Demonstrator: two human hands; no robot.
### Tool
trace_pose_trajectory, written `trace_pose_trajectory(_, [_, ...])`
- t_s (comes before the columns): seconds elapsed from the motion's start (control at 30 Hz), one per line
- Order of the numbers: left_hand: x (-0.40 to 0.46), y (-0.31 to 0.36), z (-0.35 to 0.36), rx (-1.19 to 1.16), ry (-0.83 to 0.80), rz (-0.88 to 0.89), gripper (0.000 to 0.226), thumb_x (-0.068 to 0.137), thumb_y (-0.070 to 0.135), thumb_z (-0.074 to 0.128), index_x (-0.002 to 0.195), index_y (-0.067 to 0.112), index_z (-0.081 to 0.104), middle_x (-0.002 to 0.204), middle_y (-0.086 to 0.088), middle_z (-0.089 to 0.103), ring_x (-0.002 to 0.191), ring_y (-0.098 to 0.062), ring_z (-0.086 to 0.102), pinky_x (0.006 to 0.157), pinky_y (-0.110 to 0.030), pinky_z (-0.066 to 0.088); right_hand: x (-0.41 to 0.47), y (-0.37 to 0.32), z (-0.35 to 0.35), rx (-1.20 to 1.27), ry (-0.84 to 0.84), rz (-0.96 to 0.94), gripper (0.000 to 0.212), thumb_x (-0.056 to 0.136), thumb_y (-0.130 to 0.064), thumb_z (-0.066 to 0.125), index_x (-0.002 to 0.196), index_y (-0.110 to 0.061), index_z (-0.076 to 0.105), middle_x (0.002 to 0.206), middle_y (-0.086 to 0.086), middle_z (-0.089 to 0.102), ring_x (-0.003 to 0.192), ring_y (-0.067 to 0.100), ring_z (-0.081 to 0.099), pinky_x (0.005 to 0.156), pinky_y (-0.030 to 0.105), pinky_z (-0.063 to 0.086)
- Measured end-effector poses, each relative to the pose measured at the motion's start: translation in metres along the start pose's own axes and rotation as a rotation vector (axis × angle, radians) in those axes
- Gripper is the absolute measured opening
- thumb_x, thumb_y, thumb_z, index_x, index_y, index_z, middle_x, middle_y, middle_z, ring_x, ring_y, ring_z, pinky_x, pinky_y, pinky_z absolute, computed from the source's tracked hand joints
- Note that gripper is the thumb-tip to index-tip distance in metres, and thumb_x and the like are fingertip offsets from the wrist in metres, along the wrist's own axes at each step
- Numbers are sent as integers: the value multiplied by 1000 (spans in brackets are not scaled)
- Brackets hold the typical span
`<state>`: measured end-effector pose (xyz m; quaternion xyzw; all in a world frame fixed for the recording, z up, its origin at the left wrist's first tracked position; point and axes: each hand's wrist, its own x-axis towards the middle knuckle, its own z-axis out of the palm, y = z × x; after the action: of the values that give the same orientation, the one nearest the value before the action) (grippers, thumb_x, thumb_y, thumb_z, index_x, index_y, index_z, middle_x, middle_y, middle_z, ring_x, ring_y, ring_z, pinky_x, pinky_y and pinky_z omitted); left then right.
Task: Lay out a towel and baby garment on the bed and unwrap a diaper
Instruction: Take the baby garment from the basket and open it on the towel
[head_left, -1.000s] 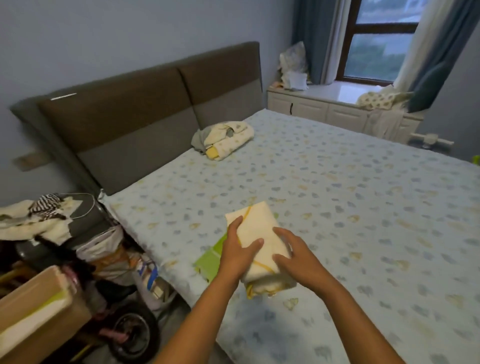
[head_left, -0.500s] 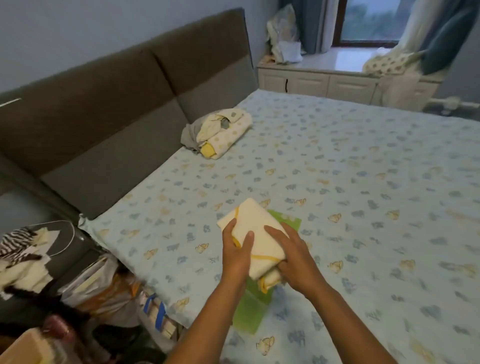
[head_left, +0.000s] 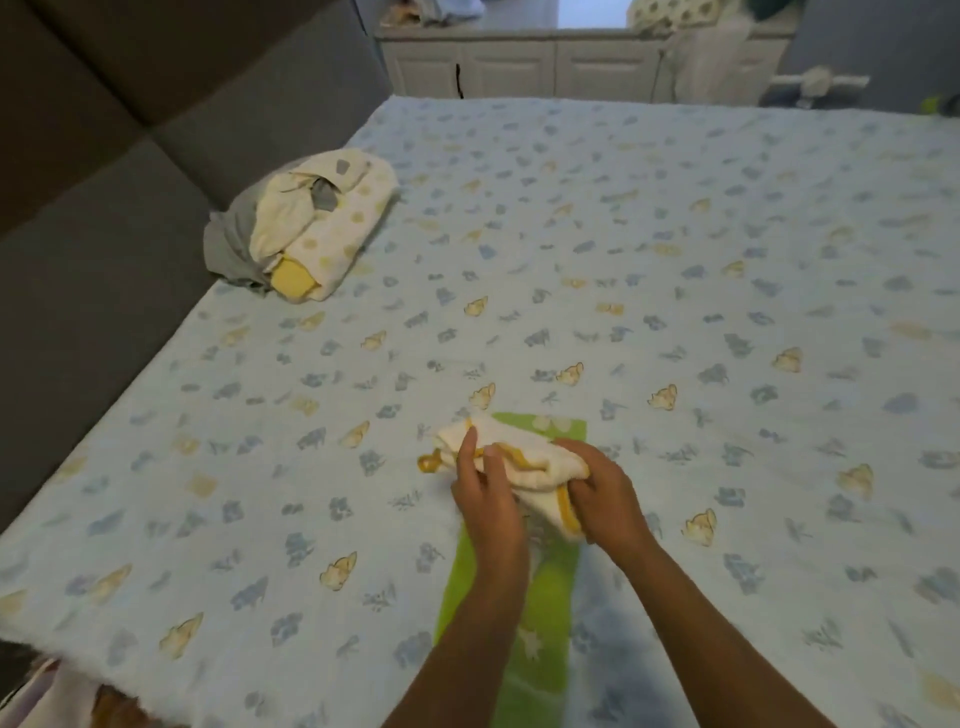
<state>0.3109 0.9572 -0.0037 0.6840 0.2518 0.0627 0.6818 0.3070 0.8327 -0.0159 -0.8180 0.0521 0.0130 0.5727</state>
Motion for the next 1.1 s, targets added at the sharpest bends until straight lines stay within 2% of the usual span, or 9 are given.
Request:
trace_pose_trajectory(0.07, [22, -32, 12, 56, -23, 28, 38, 98, 32, 50, 134, 45, 48, 118, 5, 50, 102, 2, 56, 83, -23, 51, 30, 28, 11, -50, -18, 74, 24, 91, -11, 60, 115, -16, 62, 107, -7, 57, 103, 15, 56, 72, -9, 32])
trace_pose_trajectory(0.2, [58, -84, 29, 174, -56, 140, 52, 93, 15, 56, 132, 48, 46, 112, 5, 46, 97, 10, 52, 74, -3, 43, 80, 78, 22, -7, -13, 141, 26, 88, -25, 56, 109, -15, 68, 106, -9, 64, 99, 6, 58, 76, -2, 39])
trace_pose_trajectory(0.37, [91, -128, 43, 316, -175, 289, 52, 88, 9, 57, 135, 29, 51, 112, -2, 48, 100, -12, 53, 84, -27, 51, 122, 136, 36, 33, 7, 270, 24, 93, -18, 59, 116, -17, 65, 110, -1, 69, 105, 15, 64, 92, 30, 51])
trace_pose_trajectory(0.53, [133, -151, 25, 976, -240, 679, 30, 77, 55, 61, 98, 35, 67, 109, 4, 41, 108, -19, 42, 89, -40, 35, 144, 174, 44, 142, 162, 454, 13, 86, -22, 64, 95, -14, 68, 98, 5, 73, 96, 23, 67, 88, 47, 55])
trace_pose_trajectory(0.63, [160, -146, 15, 981, -337, 743, 24, 76, 55, 61, 82, 32, 60, 124, 6, 46, 126, -14, 40, 98, -39, 27, 151, 177, 35, 332, 84, 518, 39, 71, -17, 67, 110, -24, 64, 105, 4, 73, 96, 23, 69, 80, 43, 58])
trace_pose_trajectory(0.73, [184, -135, 15, 864, -404, 616, 34, 76, 46, 64, 101, 28, 50, 121, 7, 44, 114, -12, 48, 93, -38, 42, 160, 178, 29, 510, 157, 664, 44, 64, -7, 54, 106, -16, 63, 104, 15, 67, 91, 34, 65, 81, 51, 52])
trace_pose_trajectory(0.83, [208, -125, 29, 598, -432, 315, 52, 80, 31, 68, 124, 29, 42, 123, 3, 44, 98, -16, 60, 77, -32, 53, 169, 174, 36, 126, 327, 665, 30, 81, -34, 56, 107, -19, 61, 103, 3, 67, 89, 23, 63, 78, 40, 51])
trace_pose_trajectory(0.93, [229, -129, 42, 727, -476, 200, 54, 85, 23, 60, 134, 26, 40, 120, -3, 51, 99, -20, 56, 81, -31, 44, 173, 170, 45, -200, 503, 469, 41, 85, -39, 58, 120, -24, 42, 107, 4, 59, 90, 24, 59, 73, 36, 47])
trace_pose_trajectory(1.1, [240, -138, 52, 1098, -535, 634, 55, 80, 34, 68, 131, 27, 49, 119, -3, 45, 110, -23, 40, 94, -36, 39, 171, 166, 60, -613, 305, 286, 67, 73, -45, 64, 132, -29, 35, 140, 6, 31, 123, 29, 36, 89, 45, 48])
